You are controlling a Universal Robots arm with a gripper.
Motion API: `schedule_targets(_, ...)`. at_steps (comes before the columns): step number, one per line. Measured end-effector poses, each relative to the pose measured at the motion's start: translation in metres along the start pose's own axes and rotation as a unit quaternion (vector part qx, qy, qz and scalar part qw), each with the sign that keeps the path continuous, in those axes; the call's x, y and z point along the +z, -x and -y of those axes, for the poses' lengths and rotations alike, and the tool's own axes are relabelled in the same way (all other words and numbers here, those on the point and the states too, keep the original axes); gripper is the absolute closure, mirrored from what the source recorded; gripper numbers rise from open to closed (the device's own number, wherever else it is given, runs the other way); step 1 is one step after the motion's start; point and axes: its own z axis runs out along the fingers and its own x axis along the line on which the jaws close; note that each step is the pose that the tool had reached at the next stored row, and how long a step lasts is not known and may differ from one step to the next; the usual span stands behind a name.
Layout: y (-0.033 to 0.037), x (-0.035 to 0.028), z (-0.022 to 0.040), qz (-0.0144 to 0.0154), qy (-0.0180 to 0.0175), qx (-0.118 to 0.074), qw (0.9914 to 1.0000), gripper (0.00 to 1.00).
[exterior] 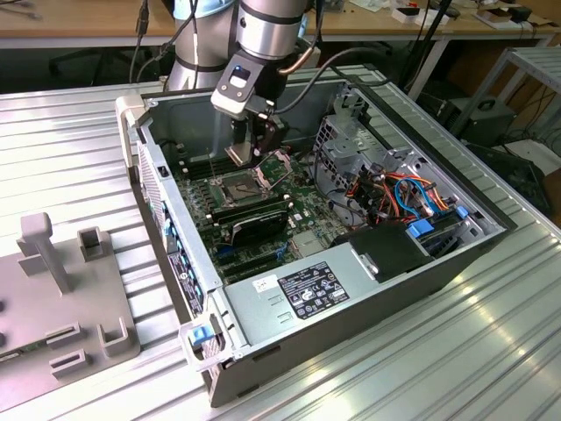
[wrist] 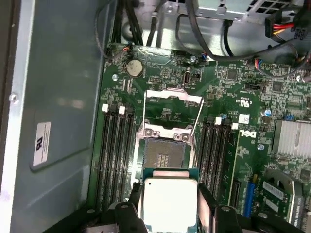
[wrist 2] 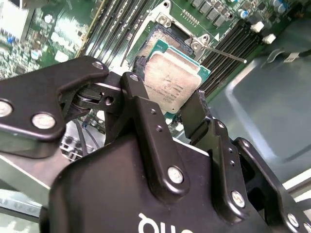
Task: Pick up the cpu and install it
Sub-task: 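Place the cpu into insertion slot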
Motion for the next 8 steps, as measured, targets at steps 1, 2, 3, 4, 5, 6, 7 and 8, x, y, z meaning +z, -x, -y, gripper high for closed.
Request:
schedule_targets(1,0.0,0.002,0.0,0.0,-0.0002,0.018,0.99983,0.45)
schedule_targets(2,0.0,0.0022,0.0,-0.0001,-0.0001,0.018,0.99983,0.45)
schedule_targets(3,-0.0001,0.0176,-0.0011,0.0012,-0.0002,0.018,0.99983,0.45)
schedule_targets(4,0.0001,0.0193,-0.0028,0.0011,-0.0002,0.018,0.99983,0.45)
schedule_targets(5,0.0001,0.0193,-0.0028,0.0011,-0.0002,0.018,0.99983,0.45)
schedule_targets(6,0.0001,0.0194,-0.0028,0.0011,-0.0002,0.018,0.99983,0.45)
schedule_targets(7,0.0,0.02,-0.0029,0.001,-0.0001,0.018,0.99983,0.45)
schedule_targets(8,0.0001,0.0215,-0.0029,0.0011,-0.0002,0.018,0.99983,0.45)
